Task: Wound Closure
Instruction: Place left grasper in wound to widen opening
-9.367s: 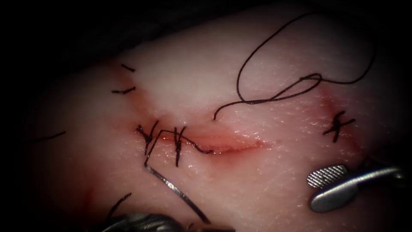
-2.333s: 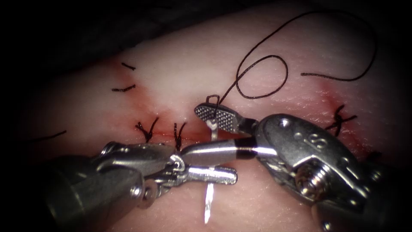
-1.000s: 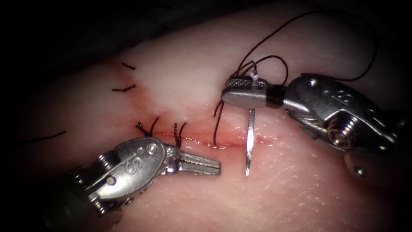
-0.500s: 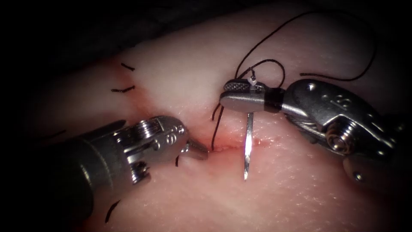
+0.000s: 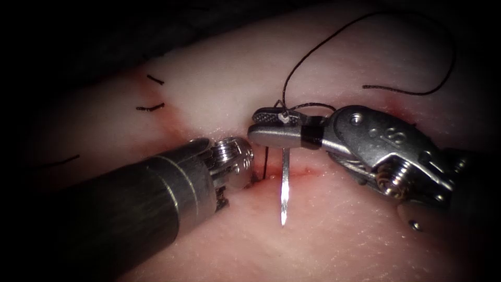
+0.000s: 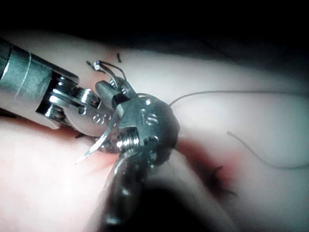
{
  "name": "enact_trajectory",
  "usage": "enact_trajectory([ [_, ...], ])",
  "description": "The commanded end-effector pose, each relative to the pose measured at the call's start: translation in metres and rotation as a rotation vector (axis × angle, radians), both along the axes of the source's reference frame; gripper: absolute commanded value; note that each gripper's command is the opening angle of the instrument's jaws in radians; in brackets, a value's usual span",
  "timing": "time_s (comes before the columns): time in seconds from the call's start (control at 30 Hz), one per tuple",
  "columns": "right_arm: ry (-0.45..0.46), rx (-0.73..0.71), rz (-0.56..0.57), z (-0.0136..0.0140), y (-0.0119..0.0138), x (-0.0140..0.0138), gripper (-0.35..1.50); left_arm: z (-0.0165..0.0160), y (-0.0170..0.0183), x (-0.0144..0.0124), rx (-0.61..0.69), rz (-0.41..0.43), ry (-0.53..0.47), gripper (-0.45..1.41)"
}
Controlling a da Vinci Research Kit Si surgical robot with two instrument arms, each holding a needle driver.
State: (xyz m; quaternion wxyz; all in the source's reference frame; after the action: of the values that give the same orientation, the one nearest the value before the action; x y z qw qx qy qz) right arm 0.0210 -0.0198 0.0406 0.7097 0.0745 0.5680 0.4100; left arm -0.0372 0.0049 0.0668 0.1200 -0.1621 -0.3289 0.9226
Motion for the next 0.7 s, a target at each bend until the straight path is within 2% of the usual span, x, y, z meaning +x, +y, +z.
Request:
enact_trajectory([
  [0.03,0.004,-0.013,-0.002,0.0006,0.0015,0.0011,-0.35,0.0000,0.0009,-0.0002,0.009,0.001,0.001,-0.45],
  [0.13,0.003,-0.030,0.003,0.0014,0.0020,0.0012,-0.35,-0.0003,0.0003,0.0007,0.025,0.004,0.015,-0.45],
  [0.2,0.004,-0.045,0.004,0.0019,0.0024,0.0014,-0.35,-0.0005,0.0001,0.0009,0.027,0.007,0.012,-0.16],
  [0.23,0.007,-0.065,0.017,0.0024,0.0027,0.0017,-0.35,-0.0006,0.0000,0.0010,0.045,0.011,-0.001,0.04],
  [0.33,-0.006,-0.112,0.013,0.0029,0.0031,0.0021,-0.35,-0.0006,0.0000,0.0011,0.047,0.015,-0.006,0.32],
  [0.53,0.000,-0.185,0.038,0.0044,0.0023,0.0033,-0.35,-0.0007,-0.0001,0.0013,0.042,0.013,-0.020,0.54],
  [0.7,-0.025,-0.257,0.022,0.0054,0.0012,0.0038,-0.35,-0.0010,0.0000,0.0015,0.040,0.005,-0.032,0.56],
])
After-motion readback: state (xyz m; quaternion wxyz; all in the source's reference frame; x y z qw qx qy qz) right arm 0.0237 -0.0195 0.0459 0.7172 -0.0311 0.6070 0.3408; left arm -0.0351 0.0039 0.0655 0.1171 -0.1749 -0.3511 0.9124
